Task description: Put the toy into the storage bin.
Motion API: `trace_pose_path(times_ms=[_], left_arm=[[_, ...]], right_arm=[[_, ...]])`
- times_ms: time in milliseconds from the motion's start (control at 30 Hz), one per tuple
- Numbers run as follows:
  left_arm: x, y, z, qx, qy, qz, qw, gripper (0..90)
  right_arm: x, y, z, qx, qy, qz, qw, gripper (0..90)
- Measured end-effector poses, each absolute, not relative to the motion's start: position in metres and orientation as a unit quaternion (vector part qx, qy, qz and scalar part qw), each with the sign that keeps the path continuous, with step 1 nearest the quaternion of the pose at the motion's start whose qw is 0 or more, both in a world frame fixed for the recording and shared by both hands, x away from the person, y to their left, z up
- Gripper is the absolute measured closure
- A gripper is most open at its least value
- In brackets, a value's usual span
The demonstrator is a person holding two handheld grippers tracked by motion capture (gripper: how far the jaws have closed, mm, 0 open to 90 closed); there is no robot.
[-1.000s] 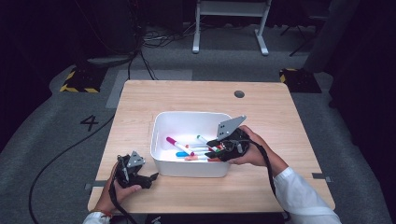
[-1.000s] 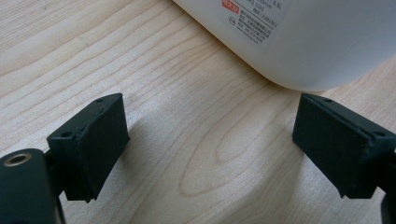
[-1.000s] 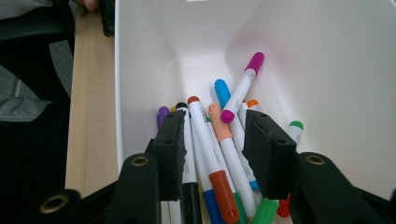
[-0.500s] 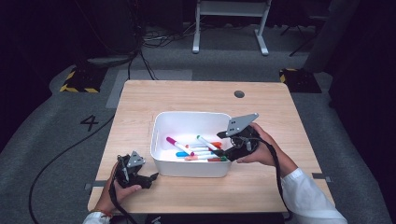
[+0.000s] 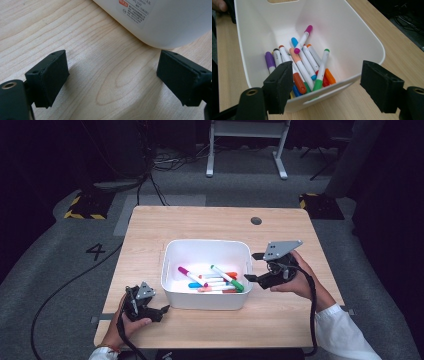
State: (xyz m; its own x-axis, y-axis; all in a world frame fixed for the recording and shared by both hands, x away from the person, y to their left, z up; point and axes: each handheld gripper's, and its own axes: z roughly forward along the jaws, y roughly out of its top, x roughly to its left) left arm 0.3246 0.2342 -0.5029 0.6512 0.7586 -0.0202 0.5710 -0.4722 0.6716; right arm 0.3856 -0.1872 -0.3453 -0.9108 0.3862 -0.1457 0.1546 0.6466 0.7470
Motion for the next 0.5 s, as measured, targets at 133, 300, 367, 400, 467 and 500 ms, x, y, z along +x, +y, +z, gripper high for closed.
trace_pose_path(times_ms=[133,300,367,400,467,500], left_arm=[[0.325,0.234,-0.503,0.846,0.393,0.142,0.331,10.5],[0.325,0.234,-0.503,0.846,0.393,0.142,0.331,10.5],[0.325,0.234,-0.503,0.846,0.393,0.142,0.332,10.5],[0.325,0.234,-0.503,0.846,0.393,0.141,0.332,10.5],[0.325,0.234,-0.503,0.847,0.394,0.136,0.329,10.5],[0.325,0.234,-0.503,0.848,0.393,0.136,0.329,10.4]], right_arm=[[0.384,-0.202,-0.347,0.163,0.891,0.392,0.158,26.5],[0.380,-0.222,-0.356,0.185,0.887,0.387,0.168,26.0],[0.378,-0.231,-0.361,0.196,0.887,0.381,0.172,25.8],[0.377,-0.234,-0.364,0.202,0.886,0.381,0.173,25.6],[0.375,-0.244,-0.374,0.217,0.886,0.370,0.175,25.5],[0.375,-0.249,-0.380,0.222,0.887,0.364,0.178,25.2]])
